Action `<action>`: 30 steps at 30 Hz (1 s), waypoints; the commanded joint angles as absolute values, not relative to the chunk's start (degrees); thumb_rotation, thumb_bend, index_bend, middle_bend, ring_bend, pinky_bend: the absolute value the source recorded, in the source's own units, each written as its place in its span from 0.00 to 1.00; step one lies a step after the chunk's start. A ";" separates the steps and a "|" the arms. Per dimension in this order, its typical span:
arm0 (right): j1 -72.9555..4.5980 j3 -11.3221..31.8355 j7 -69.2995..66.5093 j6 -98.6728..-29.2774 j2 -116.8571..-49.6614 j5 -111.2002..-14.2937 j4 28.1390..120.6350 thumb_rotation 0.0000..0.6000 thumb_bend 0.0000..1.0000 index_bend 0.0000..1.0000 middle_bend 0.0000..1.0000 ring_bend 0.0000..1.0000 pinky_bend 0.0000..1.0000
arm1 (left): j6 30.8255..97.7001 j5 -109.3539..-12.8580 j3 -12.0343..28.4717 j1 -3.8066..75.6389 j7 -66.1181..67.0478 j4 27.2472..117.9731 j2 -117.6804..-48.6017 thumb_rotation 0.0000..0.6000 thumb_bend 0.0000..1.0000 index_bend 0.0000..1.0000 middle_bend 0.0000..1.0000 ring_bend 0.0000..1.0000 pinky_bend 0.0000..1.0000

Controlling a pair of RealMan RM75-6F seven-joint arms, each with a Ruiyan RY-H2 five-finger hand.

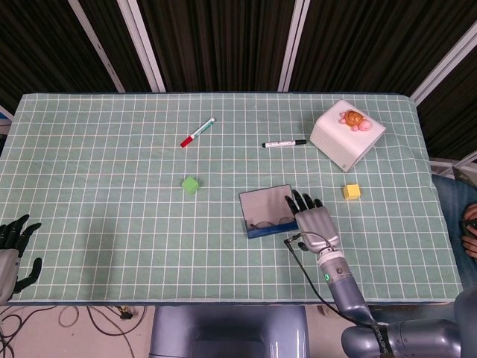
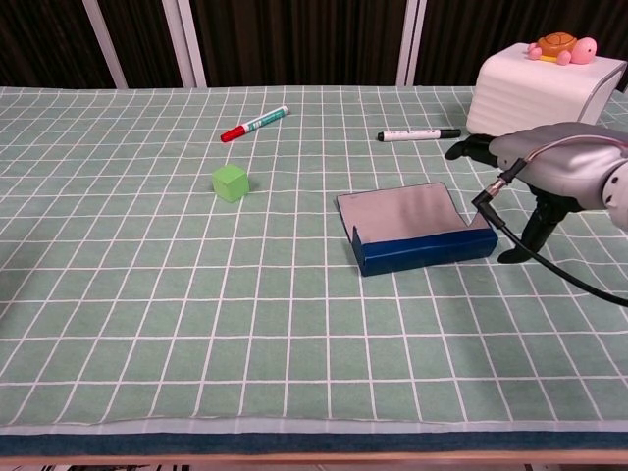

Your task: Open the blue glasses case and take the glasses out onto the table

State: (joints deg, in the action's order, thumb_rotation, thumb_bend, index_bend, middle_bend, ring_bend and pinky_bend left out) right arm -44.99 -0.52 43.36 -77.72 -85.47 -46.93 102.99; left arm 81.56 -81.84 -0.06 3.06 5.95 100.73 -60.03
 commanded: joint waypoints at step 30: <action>-40.17 6.98 34.59 -70.80 -95.46 -51.99 81.39 1.00 0.17 0.08 0.06 0.12 0.23 | 81.57 -81.50 0.09 3.05 6.24 100.50 -60.15 1.00 0.47 0.13 0.00 0.00 0.02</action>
State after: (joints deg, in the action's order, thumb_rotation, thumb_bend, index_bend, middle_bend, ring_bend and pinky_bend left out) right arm -40.30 6.73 34.85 -71.02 -95.23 -51.82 81.66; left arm 81.58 -81.51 0.08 3.05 6.25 100.50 -60.15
